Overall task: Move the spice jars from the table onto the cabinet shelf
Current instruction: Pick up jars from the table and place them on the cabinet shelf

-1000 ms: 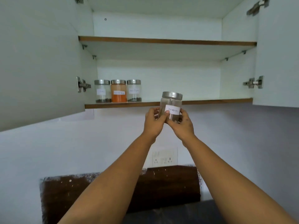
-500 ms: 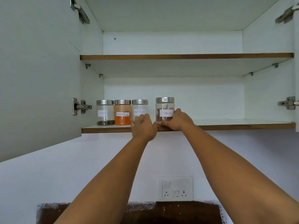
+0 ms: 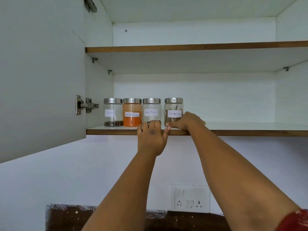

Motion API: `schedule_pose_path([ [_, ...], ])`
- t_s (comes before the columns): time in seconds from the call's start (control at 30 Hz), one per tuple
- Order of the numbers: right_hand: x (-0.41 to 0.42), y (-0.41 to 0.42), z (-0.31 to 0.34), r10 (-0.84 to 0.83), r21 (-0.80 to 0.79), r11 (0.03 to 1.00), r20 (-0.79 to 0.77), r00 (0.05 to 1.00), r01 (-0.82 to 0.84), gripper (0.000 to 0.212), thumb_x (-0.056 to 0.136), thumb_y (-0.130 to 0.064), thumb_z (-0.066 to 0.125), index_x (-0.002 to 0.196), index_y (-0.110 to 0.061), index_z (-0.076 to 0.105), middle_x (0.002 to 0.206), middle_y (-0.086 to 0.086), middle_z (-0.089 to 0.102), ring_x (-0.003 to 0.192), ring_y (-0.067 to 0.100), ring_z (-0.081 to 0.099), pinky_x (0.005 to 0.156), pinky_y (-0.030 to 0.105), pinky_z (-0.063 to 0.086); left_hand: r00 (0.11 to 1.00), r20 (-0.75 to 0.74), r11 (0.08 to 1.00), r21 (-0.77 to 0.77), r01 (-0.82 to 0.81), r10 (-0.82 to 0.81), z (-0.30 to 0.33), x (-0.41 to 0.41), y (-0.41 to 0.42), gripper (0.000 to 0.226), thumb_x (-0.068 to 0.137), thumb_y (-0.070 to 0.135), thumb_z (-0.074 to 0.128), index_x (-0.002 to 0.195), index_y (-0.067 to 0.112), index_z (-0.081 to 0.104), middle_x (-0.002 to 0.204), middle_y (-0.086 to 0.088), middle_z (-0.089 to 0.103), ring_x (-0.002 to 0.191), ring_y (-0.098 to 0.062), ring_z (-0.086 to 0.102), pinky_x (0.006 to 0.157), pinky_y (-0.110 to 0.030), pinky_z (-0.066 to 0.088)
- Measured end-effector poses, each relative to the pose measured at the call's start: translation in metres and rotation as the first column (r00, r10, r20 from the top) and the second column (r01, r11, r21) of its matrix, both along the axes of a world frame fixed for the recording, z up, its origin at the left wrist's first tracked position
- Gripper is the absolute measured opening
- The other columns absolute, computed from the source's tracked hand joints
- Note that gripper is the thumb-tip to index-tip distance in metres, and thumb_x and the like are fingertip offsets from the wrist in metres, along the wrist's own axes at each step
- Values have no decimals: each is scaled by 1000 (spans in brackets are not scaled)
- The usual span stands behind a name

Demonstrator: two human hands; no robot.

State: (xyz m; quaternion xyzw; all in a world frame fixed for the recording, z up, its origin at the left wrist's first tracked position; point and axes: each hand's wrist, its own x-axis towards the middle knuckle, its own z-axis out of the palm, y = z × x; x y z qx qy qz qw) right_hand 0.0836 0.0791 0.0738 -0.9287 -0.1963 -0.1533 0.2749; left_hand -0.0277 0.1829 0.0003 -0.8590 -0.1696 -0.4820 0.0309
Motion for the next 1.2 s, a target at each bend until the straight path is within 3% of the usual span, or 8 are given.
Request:
schedule_pose_path([
  [0.33, -3, -1, -1, 12, -40, 999, 40, 999, -10, 108, 50, -92, 56, 128, -19, 46, 123, 5, 60, 117, 30, 54, 96, 42, 43, 1000, 7, 1000, -10, -4, 4, 1, 1, 0, 49, 98, 54, 27, 118, 17, 52, 120, -1, 58, 113, -22, 48, 103, -41, 31],
  [0.57, -2, -2, -4, 41, -70, 997, 63, 997, -36, 76, 63, -77, 54, 116, -22, 59, 109, 5, 61, 108, 28, 56, 93, 40, 43, 1000, 1, 1000, -3, 0, 0, 2, 2, 2, 50, 97, 55, 26, 117, 17, 52, 120, -2, 58, 113, -23, 48, 101, -42, 33],
  [0.83, -1, -2, -4, 34, -105, 994, 47, 998, -29, 81, 64, -80, 52, 123, -24, 56, 121, 6, 60, 115, 30, 54, 99, 43, 43, 1000, 7, 1000, 7, 1, -1, 1, 3, 4, 49, 97, 55, 27, 115, 17, 52, 118, -2, 58, 110, -22, 48, 97, -39, 33],
  [0.97, -2, -2, -3, 20, -114, 993, 47, 999, -15, 78, 64, -79, 53, 119, -23, 57, 116, 5, 61, 111, 28, 55, 90, 38, 43, 1000, 5, 1000, 2, 21, -21, 3, 2, 4, 50, 97, 55, 28, 118, 17, 52, 121, -2, 57, 111, -22, 48, 98, -40, 34],
  [1.1, -6, -4, -4, 27, -67, 997, 59, 998, -23, 73, 64, -76, 56, 112, -19, 54, 98, 3, 57, 100, 26, 56, 78, 34, 41, 1000, -23, 1000, 0, 16, -16, 4, 1, 4, 49, 98, 54, 26, 118, 16, 51, 122, -3, 56, 111, -23, 46, 99, -41, 33],
  [1.2, -10, -4, -12, -7, 1, 1000, 115, 993, 7, 81, 70, -78, 47, 120, -14, 52, 115, 7, 62, 109, 28, 57, 78, 35, 39, 999, -36, 1000, 8, 26, -26, 4, 0, 4, 49, 98, 54, 26, 118, 16, 50, 122, -3, 55, 112, -24, 46, 99, -42, 31],
])
